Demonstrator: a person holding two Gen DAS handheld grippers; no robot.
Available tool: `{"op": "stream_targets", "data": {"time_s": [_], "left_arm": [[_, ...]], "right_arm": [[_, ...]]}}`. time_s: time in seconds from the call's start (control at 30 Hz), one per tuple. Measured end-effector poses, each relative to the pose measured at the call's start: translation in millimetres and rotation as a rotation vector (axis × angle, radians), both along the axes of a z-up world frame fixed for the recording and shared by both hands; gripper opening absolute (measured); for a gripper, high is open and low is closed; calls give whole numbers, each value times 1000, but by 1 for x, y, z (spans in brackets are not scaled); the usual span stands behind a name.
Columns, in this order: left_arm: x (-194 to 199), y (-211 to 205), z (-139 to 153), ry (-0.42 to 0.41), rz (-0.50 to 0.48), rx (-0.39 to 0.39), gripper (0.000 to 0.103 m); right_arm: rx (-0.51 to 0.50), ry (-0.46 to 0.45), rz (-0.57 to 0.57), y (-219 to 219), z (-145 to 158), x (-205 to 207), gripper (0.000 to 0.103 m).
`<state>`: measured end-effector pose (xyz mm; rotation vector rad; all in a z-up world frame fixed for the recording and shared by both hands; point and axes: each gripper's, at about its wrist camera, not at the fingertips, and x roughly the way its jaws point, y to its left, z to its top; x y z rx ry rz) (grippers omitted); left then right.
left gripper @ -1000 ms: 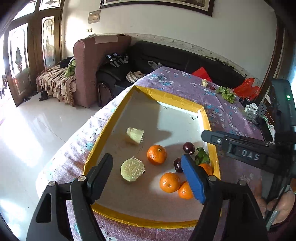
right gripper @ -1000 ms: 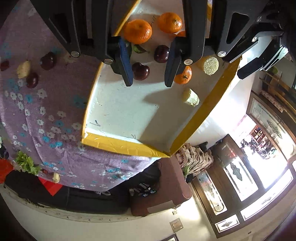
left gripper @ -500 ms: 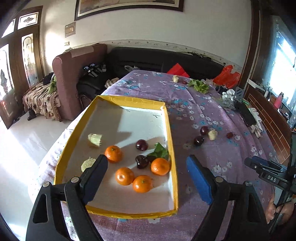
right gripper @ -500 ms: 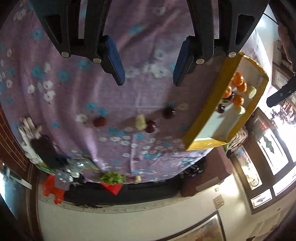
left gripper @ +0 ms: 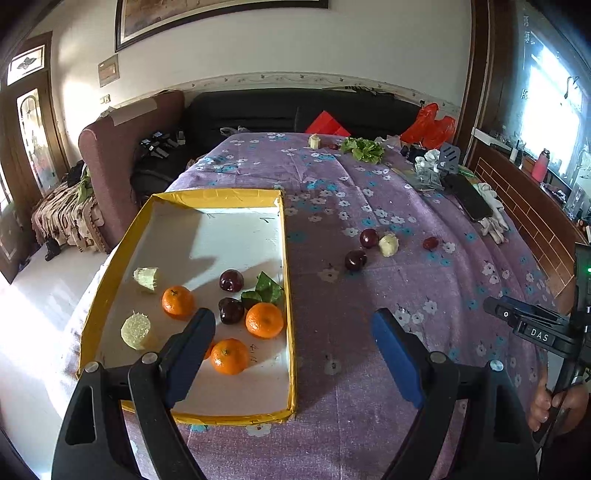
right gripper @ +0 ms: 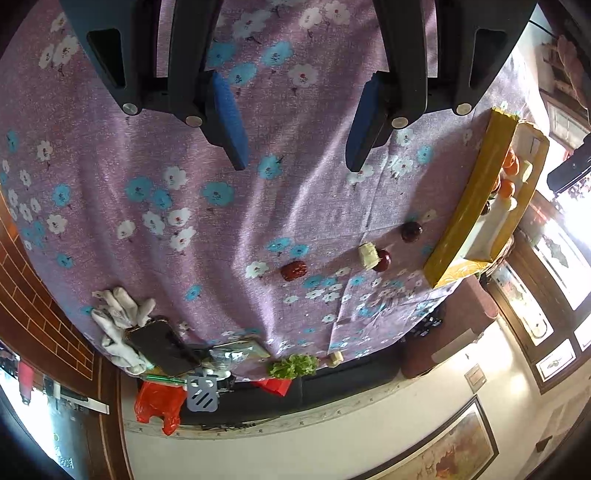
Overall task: Organize fruits
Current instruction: 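Grasp a pale sugarcane chunk with the right tool while the left tool grasps a dark plum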
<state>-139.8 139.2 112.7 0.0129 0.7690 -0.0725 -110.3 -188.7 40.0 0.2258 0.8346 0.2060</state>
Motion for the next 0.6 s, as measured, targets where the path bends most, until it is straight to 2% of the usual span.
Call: {"op": "stream_targets", "data": {"time_s": [0.27,0.43,0.6], "left_arm": [[9,-7,-10,30,-2,14,86],[18,-15,-18,49,-23,15,86],[31,-19,-26,68,-19,60,86]], "right_arm": [[-3,3,65,23,5,16,59],[-40,3,111,46,10,51,59],[-8,39,131,63,5,95,59]]}}
